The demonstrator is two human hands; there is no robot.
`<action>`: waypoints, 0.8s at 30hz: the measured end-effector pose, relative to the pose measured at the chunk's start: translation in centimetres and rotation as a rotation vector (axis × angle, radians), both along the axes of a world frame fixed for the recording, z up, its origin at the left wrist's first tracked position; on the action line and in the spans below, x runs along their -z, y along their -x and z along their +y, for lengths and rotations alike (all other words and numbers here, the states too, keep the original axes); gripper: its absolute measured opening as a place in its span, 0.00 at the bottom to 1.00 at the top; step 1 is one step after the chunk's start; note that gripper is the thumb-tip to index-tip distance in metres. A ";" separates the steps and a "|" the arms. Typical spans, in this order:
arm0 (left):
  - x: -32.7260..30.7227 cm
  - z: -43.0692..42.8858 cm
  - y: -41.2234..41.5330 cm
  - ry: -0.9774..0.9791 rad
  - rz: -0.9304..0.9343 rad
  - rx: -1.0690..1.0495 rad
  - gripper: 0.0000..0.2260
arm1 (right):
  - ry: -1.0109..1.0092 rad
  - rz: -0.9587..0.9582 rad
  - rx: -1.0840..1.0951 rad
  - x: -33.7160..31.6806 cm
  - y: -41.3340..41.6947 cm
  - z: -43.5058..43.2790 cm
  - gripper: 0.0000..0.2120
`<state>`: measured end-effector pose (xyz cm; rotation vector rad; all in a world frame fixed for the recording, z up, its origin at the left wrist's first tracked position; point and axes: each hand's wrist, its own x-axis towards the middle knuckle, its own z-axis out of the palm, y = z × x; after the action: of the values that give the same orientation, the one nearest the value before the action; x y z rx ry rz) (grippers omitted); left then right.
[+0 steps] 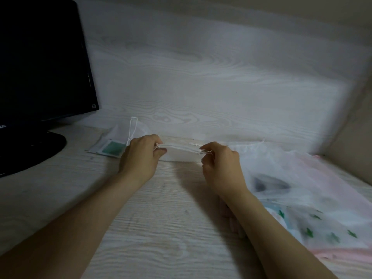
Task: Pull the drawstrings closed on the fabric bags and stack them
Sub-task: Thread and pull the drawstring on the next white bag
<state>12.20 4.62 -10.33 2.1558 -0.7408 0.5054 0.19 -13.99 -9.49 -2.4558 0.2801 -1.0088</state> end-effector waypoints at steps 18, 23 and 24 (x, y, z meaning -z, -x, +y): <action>-0.9 0.0 0.5 0.003 0.044 -0.161 0.18 | -0.747 0.041 -0.068 -1.2 0.2 0.1 0.12; -0.9 0.5 0.1 -0.008 0.038 -0.176 0.25 | -0.463 0.102 0.042 -1.7 1.4 -0.1 0.13; -1.0 0.6 0.1 -0.005 0.019 -0.197 0.25 | -0.364 0.131 0.056 -1.7 1.6 0.0 0.13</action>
<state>12.07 5.24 -9.30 2.2468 -0.5223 0.5841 -1.45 -14.04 -7.77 -2.1918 0.5297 -0.7432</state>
